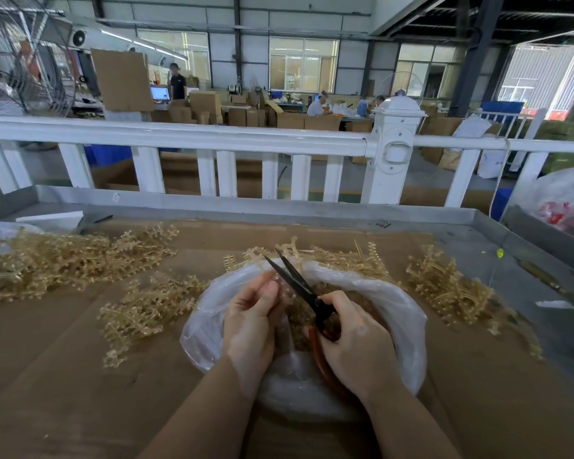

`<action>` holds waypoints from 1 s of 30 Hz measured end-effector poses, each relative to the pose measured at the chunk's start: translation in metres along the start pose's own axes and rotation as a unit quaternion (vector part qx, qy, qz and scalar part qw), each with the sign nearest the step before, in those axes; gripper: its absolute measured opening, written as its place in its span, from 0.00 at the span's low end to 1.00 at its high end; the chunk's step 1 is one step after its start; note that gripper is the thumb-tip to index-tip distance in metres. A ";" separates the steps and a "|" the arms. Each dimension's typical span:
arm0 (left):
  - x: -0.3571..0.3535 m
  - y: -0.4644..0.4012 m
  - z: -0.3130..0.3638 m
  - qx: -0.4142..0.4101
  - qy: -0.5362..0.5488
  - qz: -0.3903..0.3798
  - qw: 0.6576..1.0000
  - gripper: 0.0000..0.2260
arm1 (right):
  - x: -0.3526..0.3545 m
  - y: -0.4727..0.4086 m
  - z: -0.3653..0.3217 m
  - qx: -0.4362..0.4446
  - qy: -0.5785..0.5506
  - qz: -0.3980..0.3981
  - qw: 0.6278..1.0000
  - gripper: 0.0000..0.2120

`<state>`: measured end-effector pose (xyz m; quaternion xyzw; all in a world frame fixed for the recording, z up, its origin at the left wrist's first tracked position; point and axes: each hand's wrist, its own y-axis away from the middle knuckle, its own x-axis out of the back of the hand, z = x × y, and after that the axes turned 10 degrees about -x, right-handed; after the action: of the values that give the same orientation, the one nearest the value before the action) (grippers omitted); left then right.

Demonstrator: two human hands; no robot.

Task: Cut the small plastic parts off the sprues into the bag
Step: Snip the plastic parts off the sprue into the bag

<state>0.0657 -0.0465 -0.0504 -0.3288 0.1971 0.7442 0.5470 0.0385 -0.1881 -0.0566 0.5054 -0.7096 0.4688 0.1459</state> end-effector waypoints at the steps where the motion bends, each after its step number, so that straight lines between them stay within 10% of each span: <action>1: 0.000 0.000 0.002 0.007 0.016 0.009 1.000 0.10 | 0.000 0.000 0.000 0.001 0.001 -0.007 1.000 0.16; 30: -0.002 -0.001 0.012 0.041 0.068 0.035 0.996 0.10 | 0.004 0.002 -0.001 0.033 0.016 -0.063 0.997 0.21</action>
<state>0.0636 -0.0399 -0.0401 -0.3489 0.2759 0.7298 0.5191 0.0351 -0.1891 -0.0545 0.5458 -0.6582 0.4899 0.1700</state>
